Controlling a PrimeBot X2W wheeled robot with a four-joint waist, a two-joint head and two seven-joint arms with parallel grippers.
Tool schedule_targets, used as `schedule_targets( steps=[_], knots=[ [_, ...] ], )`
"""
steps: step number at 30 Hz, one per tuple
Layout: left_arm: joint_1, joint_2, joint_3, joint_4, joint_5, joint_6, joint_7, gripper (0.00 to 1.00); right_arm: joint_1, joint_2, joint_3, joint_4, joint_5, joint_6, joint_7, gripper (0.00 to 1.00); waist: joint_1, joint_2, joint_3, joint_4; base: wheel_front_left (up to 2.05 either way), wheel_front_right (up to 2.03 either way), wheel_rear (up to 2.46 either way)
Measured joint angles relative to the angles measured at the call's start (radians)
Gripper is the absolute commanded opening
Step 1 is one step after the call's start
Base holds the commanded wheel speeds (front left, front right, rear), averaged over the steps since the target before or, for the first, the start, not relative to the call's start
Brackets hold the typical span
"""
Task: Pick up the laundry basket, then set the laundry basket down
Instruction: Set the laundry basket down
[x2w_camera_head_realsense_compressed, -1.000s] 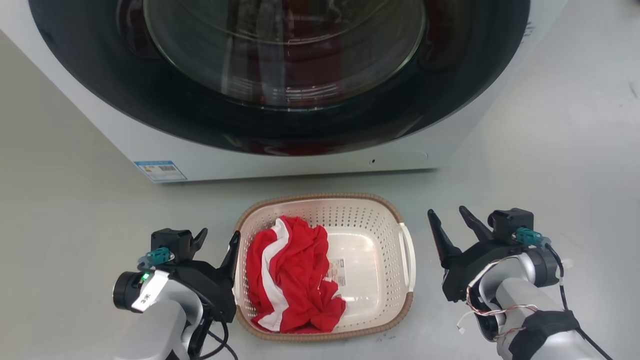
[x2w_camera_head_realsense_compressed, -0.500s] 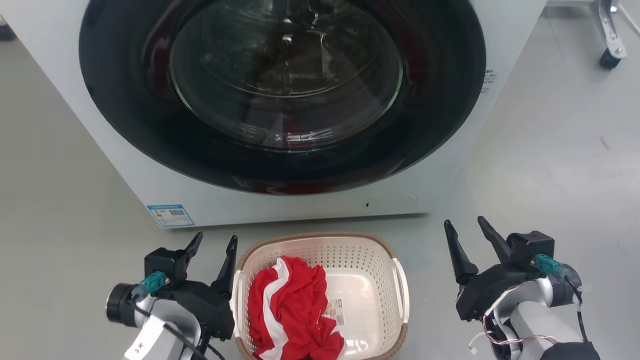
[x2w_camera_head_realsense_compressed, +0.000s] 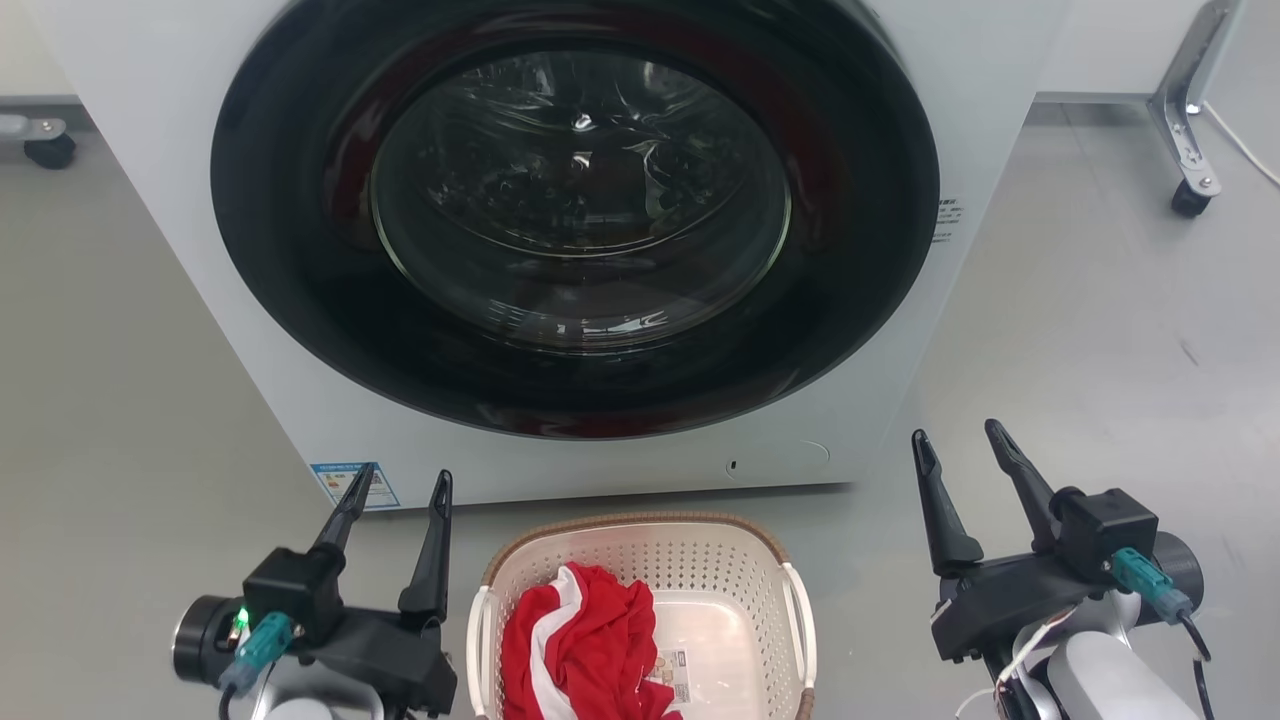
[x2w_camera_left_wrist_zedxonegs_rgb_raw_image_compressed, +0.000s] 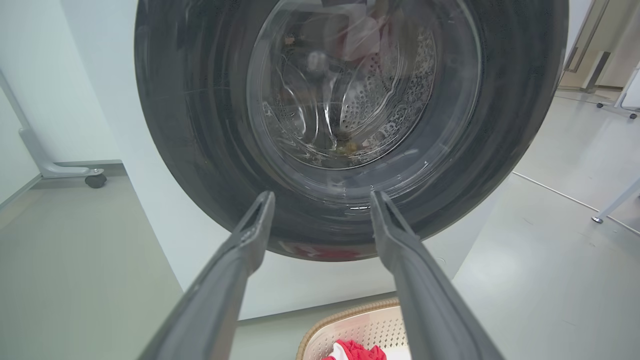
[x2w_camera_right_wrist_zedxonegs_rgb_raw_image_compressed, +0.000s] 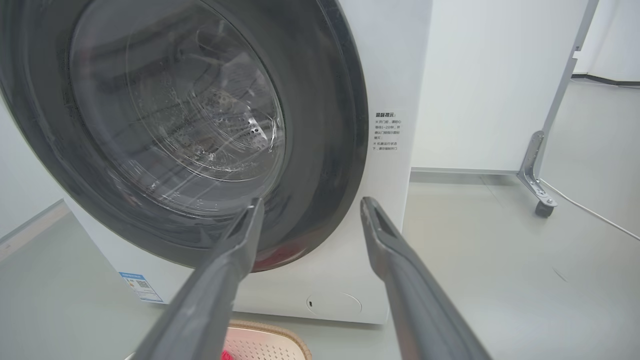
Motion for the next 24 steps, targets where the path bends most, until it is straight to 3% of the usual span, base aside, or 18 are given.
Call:
schedule_targets(
  steps=[9, 24],
  knots=[
    [0.118, 0.018, 0.018, -0.17, 0.04, 0.02, 0.0, 1.0, 0.127, -0.024, -0.044, -0.128, -0.034, -0.026, 0.0, 1.0, 0.0001, 0.0002, -0.03, 0.003, 0.0, 0.0, 0.0],
    [0.257, 0.029, 0.095, -0.288, 0.044, 0.044, 0.001, 1.0, 0.26, -0.021, -0.108, -0.267, -0.066, -0.043, 0.0, 1.0, 0.0002, 0.0002, -0.051, -0.001, 0.0, 0.0, 0.0]
  ],
)
